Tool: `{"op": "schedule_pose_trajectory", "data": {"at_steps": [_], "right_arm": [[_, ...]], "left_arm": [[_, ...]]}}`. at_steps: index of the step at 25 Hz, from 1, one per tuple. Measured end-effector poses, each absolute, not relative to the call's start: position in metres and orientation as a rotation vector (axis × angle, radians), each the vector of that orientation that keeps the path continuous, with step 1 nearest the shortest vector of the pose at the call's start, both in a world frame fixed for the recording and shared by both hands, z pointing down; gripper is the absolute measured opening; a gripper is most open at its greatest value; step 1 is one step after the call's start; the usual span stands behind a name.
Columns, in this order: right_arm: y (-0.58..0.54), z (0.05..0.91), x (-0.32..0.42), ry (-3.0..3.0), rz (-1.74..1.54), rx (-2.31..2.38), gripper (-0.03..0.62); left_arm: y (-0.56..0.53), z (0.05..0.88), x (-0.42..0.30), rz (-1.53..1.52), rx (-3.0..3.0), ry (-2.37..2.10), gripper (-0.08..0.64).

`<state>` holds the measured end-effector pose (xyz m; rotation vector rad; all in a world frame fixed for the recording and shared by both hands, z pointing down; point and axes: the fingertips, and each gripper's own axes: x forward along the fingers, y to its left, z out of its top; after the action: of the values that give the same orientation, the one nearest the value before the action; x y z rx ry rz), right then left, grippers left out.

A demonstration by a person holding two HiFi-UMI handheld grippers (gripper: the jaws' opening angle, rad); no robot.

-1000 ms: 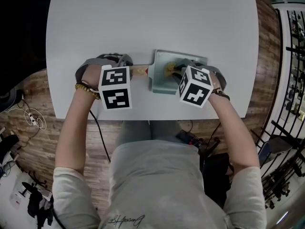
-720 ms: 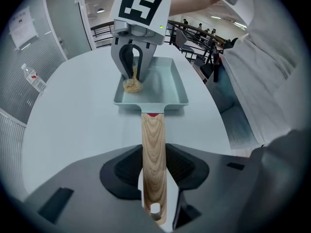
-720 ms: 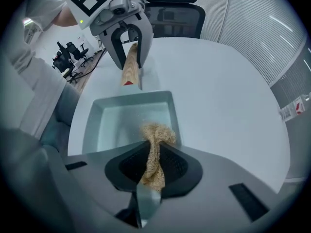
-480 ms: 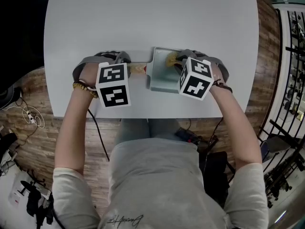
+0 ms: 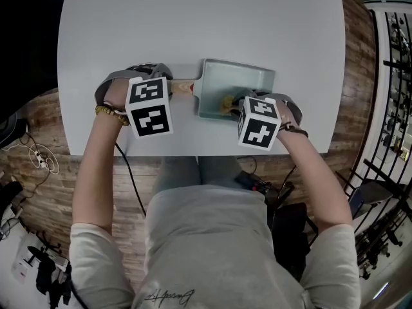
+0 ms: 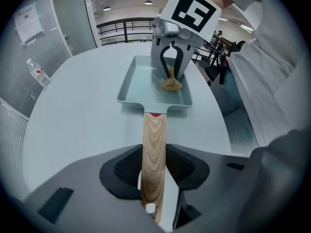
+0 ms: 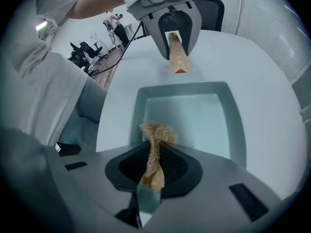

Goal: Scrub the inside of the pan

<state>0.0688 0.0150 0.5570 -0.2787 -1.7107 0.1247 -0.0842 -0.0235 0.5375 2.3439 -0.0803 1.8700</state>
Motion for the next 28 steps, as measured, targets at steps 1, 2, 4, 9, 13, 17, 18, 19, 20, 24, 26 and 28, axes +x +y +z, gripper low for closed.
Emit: {"op": "schedule_pose_trajectory", "data": {"at_steps": [1,2,4,9,13,17,18,19,20,24,26,28], "right_arm": [[0.02,0.557,0.07,-1.702,0.136,-0.301,0.071],[0.024,0.557,0.07,-1.695,0.143,-0.317,0.07],[0.026,0.557,0.07,-1.689,0.147,-0.333,0.069],[0.011,0.557,0.073,-1.708,0.097,-0.299,0.071],[-0.024,0.559,0.075,-1.724,0.034,-0.208,0.072],[-0.056,0.56,0.076,-1.725,0.024,-0.171,0.072],[-0.062,0.561,0.076,-1.724,0.028,-0.163,0.072],[-0.067,0.561,0.075,-1.725,0.031,-0.154,0.072],[-0.071,0.561,0.075,-1.727,0.034,-0.145,0.072],[-0.078,0.558,0.074,-1.72,0.025,-0.133,0.072],[-0.072,0.559,0.075,-1.708,0.025,-0.15,0.072],[-0.063,0.56,0.078,-1.697,0.05,-0.17,0.072]], "left_arm": [[-0.023,0.538,-0.085,1.869,2.344,-0.083,0.152],[-0.023,0.538,-0.085,1.868,2.345,-0.085,0.152],[-0.024,0.538,-0.086,1.871,2.345,-0.083,0.152],[-0.021,0.537,-0.084,1.885,2.35,-0.044,0.152],[-0.018,0.537,-0.086,1.882,2.362,-0.026,0.152],[-0.018,0.536,-0.084,1.891,2.353,-0.014,0.152],[-0.017,0.537,-0.084,1.889,2.351,-0.016,0.152],[-0.017,0.537,-0.084,1.886,2.351,-0.02,0.152],[-0.017,0.536,-0.084,1.883,2.35,-0.023,0.152],[-0.019,0.535,-0.084,1.865,2.341,-0.043,0.152],[-0.02,0.536,-0.085,1.861,2.335,-0.059,0.152],[-0.02,0.537,-0.086,1.855,2.331,-0.069,0.152]]}}
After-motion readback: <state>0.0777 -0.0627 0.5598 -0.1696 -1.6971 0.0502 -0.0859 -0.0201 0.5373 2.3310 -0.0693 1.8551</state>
